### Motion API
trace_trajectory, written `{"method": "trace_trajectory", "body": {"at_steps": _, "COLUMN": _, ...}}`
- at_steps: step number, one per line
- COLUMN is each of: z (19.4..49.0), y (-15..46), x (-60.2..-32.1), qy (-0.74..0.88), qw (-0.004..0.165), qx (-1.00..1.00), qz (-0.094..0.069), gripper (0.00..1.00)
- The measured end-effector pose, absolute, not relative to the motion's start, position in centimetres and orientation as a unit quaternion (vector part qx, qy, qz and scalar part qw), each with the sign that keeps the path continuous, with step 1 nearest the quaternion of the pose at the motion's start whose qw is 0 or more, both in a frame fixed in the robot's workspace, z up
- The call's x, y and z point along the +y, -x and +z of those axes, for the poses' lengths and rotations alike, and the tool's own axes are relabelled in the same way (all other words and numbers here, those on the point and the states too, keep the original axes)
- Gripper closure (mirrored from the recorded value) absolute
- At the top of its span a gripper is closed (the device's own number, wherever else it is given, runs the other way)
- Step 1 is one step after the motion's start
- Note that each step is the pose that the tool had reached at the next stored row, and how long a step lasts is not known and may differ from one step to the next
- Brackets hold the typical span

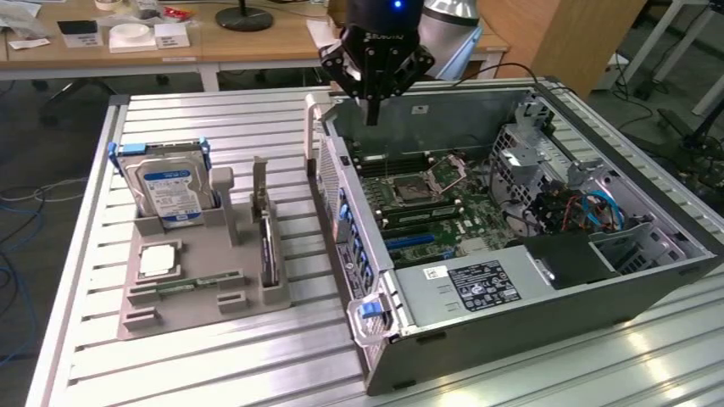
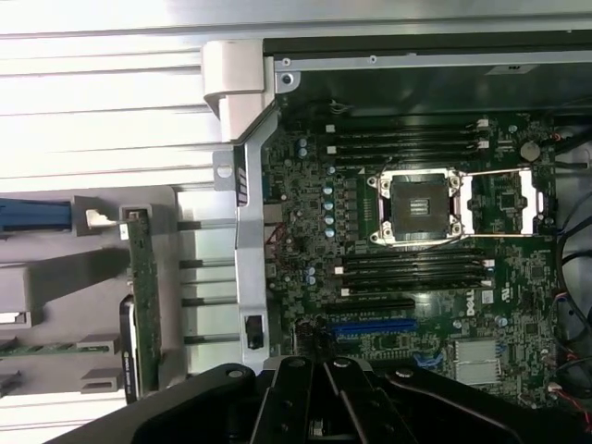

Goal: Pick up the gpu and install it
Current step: 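Reach for the gpu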

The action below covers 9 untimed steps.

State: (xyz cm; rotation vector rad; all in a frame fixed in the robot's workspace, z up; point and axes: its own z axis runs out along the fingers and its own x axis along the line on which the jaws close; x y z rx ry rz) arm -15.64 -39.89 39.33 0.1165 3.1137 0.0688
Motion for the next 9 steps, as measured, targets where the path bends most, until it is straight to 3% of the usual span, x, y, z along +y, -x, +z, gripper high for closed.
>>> {"method": "trace_trajectory", "body": {"at_steps": 9, "z": 39.33, "y": 16.64, "x": -39.90, "qy": -0.037, "qw": 0.012, "qx": 0.999, "qz": 0.022, "gripper": 0.89}}
